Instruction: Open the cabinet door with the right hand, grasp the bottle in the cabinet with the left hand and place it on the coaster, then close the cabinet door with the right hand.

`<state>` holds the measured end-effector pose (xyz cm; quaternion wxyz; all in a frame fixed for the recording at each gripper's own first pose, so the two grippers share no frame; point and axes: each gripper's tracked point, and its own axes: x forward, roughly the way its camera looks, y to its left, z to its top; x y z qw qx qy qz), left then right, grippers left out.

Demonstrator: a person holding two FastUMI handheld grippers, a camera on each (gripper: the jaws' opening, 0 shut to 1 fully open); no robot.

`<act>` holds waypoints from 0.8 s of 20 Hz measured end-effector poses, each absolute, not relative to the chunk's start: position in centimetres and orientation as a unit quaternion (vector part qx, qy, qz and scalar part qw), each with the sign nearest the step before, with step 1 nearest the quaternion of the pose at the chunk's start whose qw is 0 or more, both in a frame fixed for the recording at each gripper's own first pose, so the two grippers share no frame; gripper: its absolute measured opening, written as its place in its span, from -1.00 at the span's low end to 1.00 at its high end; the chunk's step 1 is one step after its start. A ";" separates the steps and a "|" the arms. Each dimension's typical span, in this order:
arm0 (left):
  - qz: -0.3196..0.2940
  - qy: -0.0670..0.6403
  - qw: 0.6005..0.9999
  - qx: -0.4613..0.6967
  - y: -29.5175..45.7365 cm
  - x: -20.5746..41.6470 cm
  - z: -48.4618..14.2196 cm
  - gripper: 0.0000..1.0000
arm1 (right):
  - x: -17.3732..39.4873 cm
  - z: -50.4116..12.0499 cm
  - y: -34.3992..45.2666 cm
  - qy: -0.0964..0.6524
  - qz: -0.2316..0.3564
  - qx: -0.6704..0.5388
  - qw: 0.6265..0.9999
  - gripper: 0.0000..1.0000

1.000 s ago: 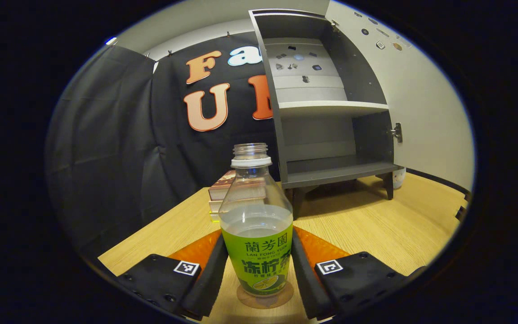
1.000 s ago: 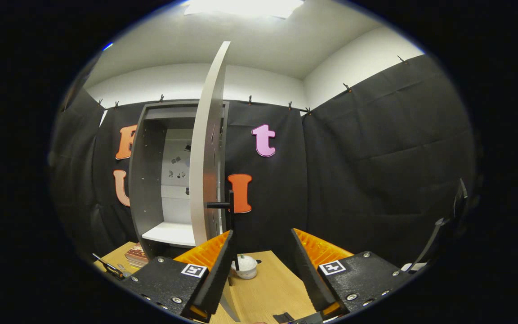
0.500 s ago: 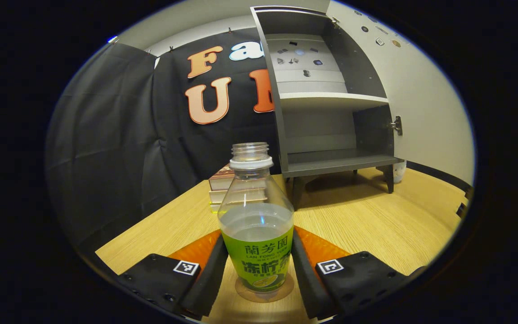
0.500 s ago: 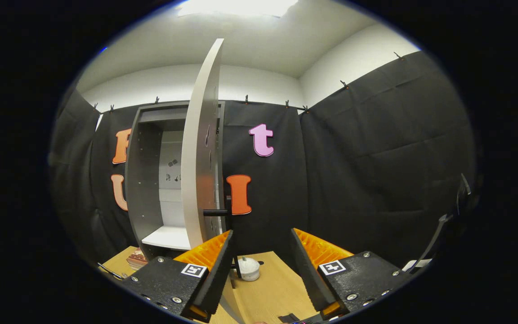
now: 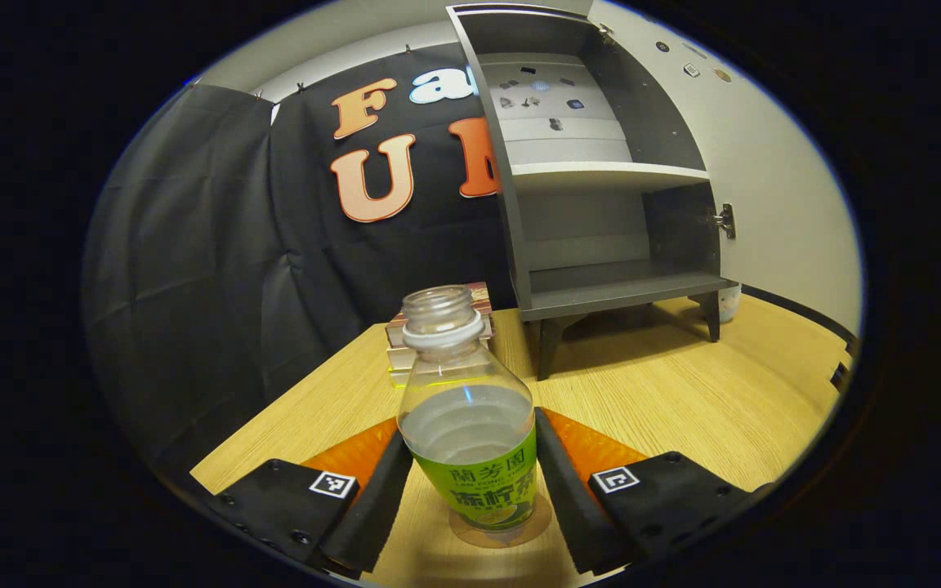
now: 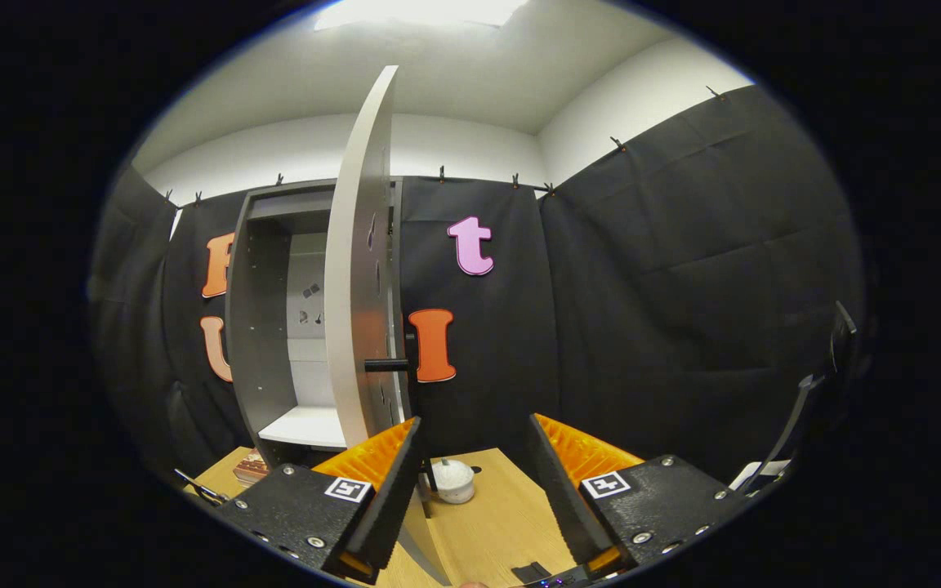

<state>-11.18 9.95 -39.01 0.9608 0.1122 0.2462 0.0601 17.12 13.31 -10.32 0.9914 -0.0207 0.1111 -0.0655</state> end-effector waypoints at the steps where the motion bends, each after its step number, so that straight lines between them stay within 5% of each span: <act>1: 0.057 0.241 0.961 0.121 9.9 -11.0 -38.3 0.80 | 17.1 -10.1 13.2 0.107 -0.064 -0.025 0.992 0.58; 16: 0.084 0.207 0.970 0.097 8.5 -8.5 -28.5 0.80 | 18.7 -11.2 10.3 0.103 -0.022 -0.005 0.994 0.63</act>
